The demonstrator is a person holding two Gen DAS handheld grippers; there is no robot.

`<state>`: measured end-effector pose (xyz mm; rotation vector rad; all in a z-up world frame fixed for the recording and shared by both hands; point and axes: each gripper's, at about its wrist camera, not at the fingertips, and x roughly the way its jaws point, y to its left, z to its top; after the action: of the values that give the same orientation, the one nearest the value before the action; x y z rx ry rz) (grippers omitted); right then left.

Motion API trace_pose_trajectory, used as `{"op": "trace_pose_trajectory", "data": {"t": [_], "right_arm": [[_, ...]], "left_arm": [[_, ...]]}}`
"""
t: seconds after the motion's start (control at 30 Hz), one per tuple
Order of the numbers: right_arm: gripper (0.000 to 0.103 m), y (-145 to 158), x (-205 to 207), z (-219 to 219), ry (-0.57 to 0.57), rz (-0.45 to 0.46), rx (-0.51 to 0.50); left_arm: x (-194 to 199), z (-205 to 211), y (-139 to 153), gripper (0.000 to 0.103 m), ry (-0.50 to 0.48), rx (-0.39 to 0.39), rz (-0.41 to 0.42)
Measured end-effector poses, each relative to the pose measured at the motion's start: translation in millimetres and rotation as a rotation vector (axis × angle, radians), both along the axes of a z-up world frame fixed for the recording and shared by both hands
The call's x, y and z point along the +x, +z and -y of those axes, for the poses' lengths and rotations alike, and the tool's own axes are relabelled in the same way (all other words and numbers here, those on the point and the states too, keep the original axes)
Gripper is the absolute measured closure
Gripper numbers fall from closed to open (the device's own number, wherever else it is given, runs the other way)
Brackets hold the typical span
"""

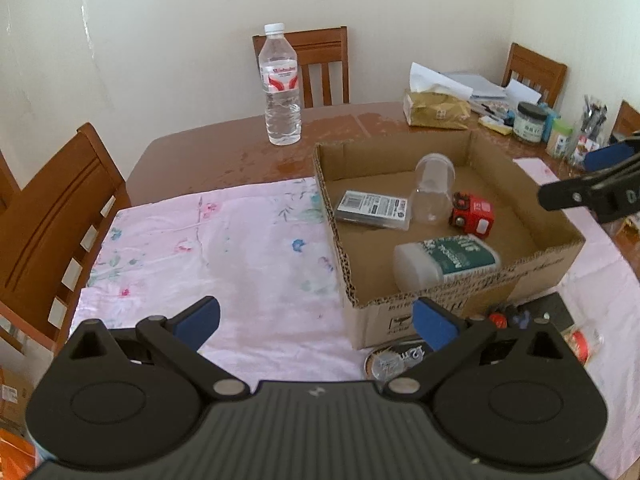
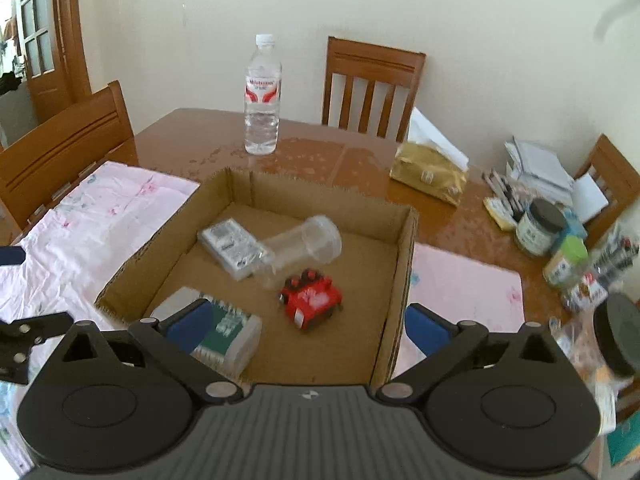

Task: Organize rigid objects
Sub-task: 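Move the left tool to the grey cat figure while the right tool reaches the capsule jar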

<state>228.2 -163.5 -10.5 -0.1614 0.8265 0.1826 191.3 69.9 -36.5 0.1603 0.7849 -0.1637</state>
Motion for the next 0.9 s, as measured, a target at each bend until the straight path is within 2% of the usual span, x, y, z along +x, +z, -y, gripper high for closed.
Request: {"op": "trace_pose_trajectory", "data": {"t": [0.23,0.47,0.67,0.9], "right_arm": [[0.0,-16,-37,-4,-0.068,-0.053,0.007],[0.0,-54,-64,-23,-0.12,-0.142,-0.033],[0.0,-83,-72,-35,-0.168,-0.175,-0.077],[0.0,-99,-69,-21,-0.241,-0.215,-0.034]], "left_arm": [[-7,4,-6,0.001,-0.007,0.006,-0.018],[-15,2,-12,0.001,-0.034,-0.007,-0.045],[-22,0,-17,0.001,-0.046,-0.004,-0.06],[-27,4,-22,0.001,-0.066,0.007,-0.077]]}}
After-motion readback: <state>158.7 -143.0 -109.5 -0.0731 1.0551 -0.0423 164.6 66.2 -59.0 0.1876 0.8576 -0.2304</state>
